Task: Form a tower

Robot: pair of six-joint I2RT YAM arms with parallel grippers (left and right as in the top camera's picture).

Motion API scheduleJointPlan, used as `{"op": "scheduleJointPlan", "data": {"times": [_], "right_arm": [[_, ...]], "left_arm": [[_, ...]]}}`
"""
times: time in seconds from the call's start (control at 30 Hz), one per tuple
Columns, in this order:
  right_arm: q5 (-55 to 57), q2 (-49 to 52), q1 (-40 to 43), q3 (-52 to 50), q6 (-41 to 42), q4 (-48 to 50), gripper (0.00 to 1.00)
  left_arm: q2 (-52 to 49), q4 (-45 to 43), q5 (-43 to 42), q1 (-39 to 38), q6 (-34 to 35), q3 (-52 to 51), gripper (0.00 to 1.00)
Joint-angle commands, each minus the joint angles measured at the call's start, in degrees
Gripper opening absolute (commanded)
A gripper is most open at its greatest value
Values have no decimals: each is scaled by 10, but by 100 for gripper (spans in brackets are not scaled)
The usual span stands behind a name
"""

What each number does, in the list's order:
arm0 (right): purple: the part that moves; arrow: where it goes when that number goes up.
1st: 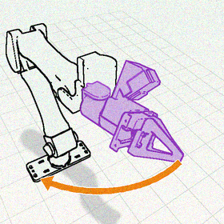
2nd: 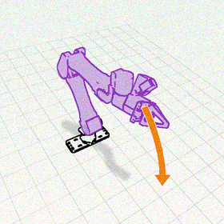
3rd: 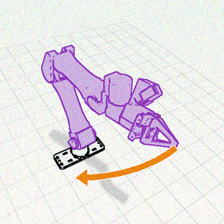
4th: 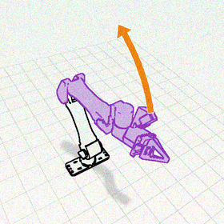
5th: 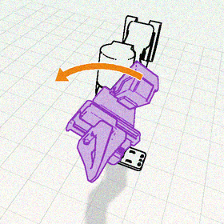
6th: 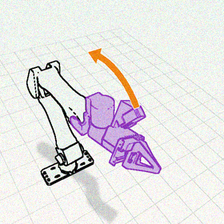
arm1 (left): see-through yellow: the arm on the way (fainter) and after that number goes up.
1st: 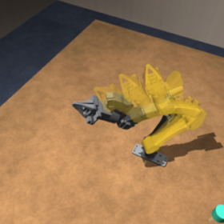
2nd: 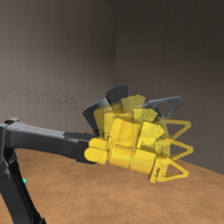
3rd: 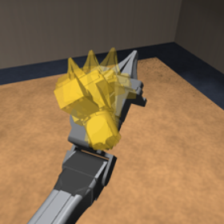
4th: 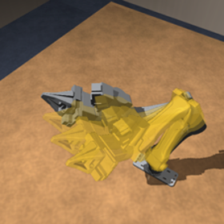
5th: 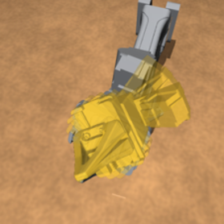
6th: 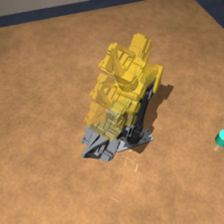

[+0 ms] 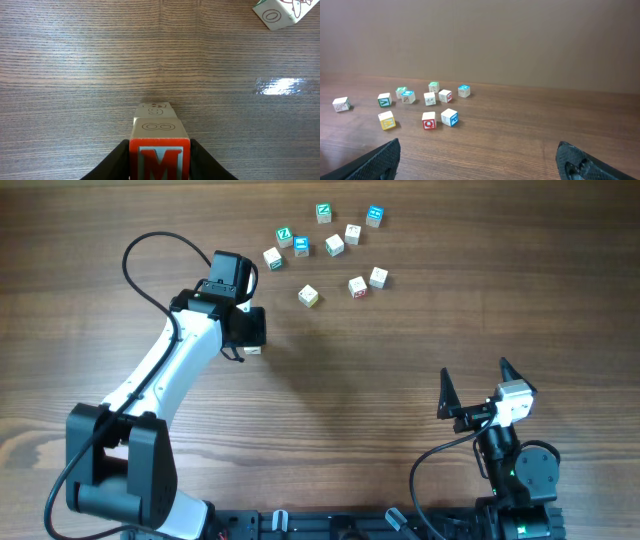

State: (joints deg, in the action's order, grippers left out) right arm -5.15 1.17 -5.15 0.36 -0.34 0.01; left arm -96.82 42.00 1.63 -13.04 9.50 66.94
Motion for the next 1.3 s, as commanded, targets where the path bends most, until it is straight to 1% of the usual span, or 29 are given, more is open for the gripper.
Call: {"op": "scheduleJointPlan", "data": {"times": [0.0, 0.1, 0.53, 0.7, 0.8, 1.13, 1.23, 1.27], "right_arm": [[-9, -2, 2, -1, -8, 3, 100], [-9, -2, 2, -1, -8, 3, 100], [-9, -2, 2, -1, -8, 3, 100], [-9, -2, 2, -1, -8, 3, 100], [-9, -2, 2, -1, -8, 3, 100], [-9, -2, 2, -1, -8, 3, 100], [-9, -2, 2, -1, -8, 3, 100], [-9, -2, 2, -1, -8, 3, 100]], "left_arm": [[10, -2, -2, 0, -3, 8, 35], [10, -1, 9, 0, -3, 8, 36], [10, 0, 9, 0, -16, 8, 36], [10, 0, 9, 0, -16, 8, 31], [10, 0, 9, 0, -16, 8, 31], [10, 0, 17, 0, -13, 8, 35], [10, 0, 17, 0, -13, 8, 39], [10, 0, 17, 0, -14, 8, 42]]}}
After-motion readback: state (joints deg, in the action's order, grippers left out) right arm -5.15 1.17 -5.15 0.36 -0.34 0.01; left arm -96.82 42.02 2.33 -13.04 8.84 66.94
